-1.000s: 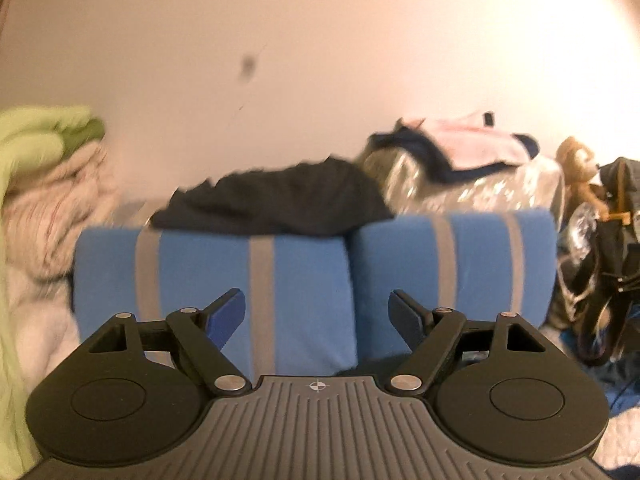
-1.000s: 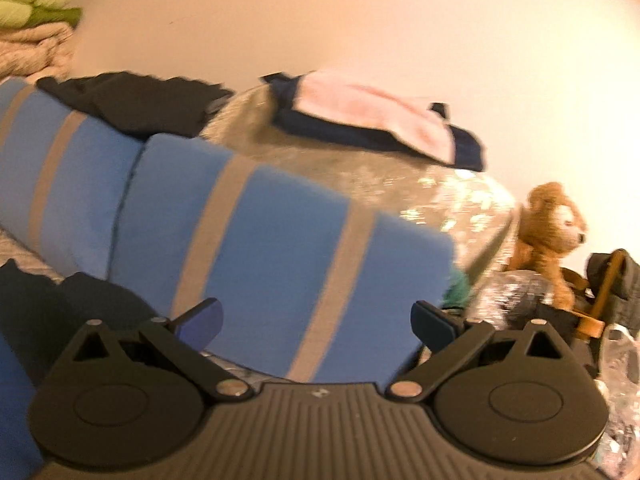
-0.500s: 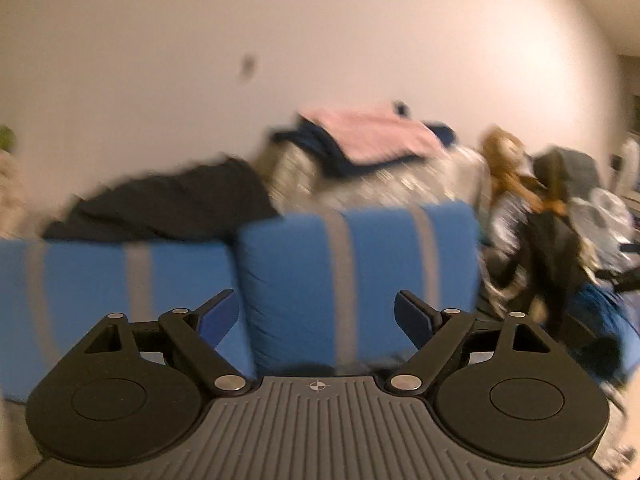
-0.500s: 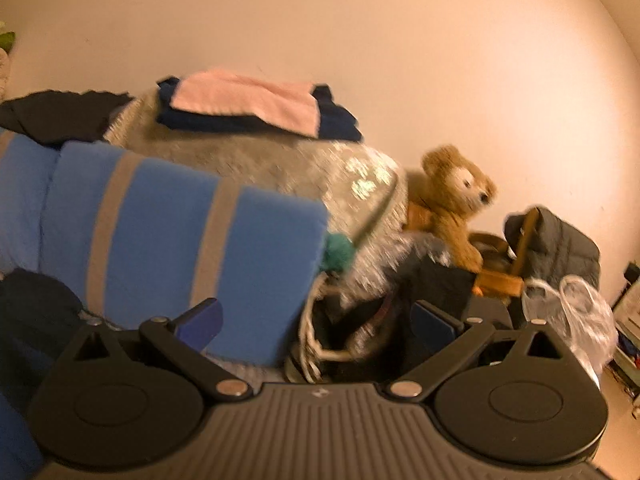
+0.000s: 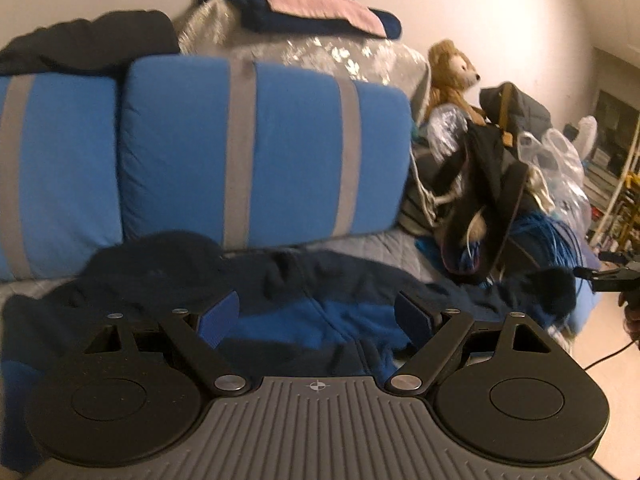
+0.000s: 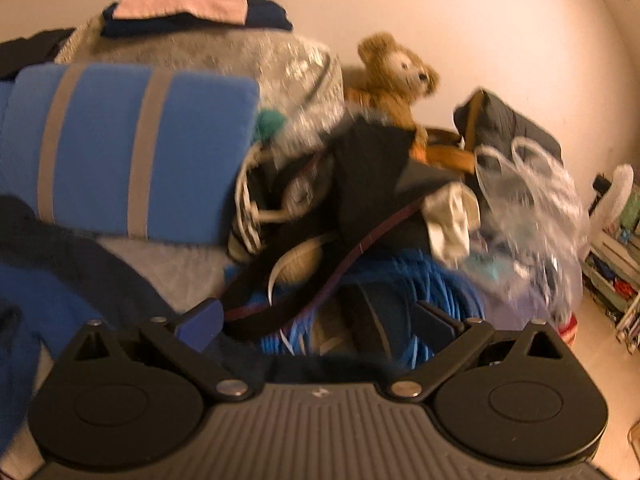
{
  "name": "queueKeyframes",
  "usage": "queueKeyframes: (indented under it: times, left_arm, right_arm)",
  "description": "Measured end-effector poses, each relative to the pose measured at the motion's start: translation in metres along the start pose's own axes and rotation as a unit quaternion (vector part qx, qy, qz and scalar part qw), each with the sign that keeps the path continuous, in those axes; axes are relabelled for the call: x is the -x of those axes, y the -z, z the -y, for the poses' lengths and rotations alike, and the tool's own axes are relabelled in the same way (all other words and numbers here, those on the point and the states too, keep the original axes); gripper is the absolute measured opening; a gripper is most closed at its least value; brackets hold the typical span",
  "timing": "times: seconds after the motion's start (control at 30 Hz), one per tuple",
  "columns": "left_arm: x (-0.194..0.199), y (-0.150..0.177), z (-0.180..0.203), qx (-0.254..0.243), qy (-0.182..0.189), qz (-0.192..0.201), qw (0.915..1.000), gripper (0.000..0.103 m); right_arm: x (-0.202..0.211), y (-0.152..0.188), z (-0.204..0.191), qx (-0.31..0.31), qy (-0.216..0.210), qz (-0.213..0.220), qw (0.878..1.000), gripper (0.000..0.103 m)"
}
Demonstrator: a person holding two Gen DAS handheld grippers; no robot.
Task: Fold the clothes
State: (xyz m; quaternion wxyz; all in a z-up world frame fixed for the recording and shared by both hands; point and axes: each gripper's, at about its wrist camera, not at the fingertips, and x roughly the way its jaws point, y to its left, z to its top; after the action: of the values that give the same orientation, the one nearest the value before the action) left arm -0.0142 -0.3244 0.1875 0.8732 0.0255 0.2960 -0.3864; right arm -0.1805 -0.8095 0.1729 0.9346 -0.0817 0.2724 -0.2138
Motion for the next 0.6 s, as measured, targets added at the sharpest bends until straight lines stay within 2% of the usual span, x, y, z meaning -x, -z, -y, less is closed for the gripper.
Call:
queueKeyframes:
  times: [0.17, 0.27, 0.47, 0.6]
  left_arm:
    - [-0.010, 0.022, 0.001, 0.002, 0.004, -0.002, 1.0000, 0.086]
    - [-0.016, 0.036, 0.001, 0.002, -0.002, -0.002, 1.0000, 0.086]
    - [-0.023, 0.055, -0.002, -0.003, -0.026, 0.016, 0.9995, 0.086]
    - [-0.022, 0.064, -0.009, 0.005, -0.020, 0.038, 0.9991, 0.086]
  right_arm:
    - [-0.004, 0.053, 0.023, -0.019, 0.002, -0.034, 0.999, 0.103]
    - [-0.009, 0.077, 0.037, -0.045, 0.002, -0.042, 0.998, 0.098]
    - [-0.029, 0.105, 0.059, -0.097, 0.028, -0.064, 0.993, 0.076]
    - [-0.044, 0.117, 0.070, -0.115, 0.041, -0.079, 0.989, 0.060]
